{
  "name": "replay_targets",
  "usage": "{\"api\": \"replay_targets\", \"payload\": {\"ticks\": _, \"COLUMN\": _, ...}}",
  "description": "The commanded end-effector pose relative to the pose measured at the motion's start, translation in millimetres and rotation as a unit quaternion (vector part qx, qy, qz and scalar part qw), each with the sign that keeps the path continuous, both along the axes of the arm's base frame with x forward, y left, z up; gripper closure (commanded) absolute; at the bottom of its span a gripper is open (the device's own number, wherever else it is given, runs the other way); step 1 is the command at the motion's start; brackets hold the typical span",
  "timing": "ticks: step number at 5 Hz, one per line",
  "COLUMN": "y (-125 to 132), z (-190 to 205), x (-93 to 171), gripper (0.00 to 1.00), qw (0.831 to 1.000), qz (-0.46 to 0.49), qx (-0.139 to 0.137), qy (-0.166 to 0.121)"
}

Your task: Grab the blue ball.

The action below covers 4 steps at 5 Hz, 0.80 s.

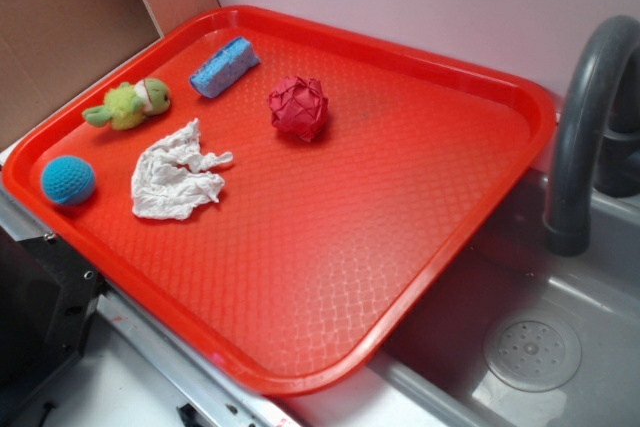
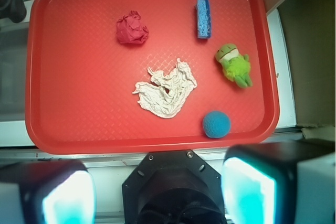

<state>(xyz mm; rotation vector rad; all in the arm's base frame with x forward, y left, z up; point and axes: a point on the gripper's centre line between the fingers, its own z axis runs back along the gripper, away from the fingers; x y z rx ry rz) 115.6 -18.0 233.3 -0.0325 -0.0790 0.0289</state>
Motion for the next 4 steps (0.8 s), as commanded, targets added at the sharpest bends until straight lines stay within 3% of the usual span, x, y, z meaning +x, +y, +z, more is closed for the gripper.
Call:
{"api": "replay_targets", "payload": {"ticks": 1, "y": 0.0, "z": 0.0, "x": 0.0, "gripper": 0.00, "qw": 1.000, "qz": 0.000, "qx": 0.000, "qy": 0.000}}
{"api": "replay_targets", "payload": {"ticks": 3, "y": 28.1, "z": -40.7, "x": 0.9, "gripper": 0.00, "qw": 0.996, "qz": -0.002, "qx": 0.075, "qy": -0.044}}
{"api": "replay_targets", "payload": {"ticks": 4, "y": 47.6, "z": -60.3, "x": -0.1, "gripper": 0.00, "qw": 0.993, "qz": -0.018, "qx": 0.109, "qy": -0.050}}
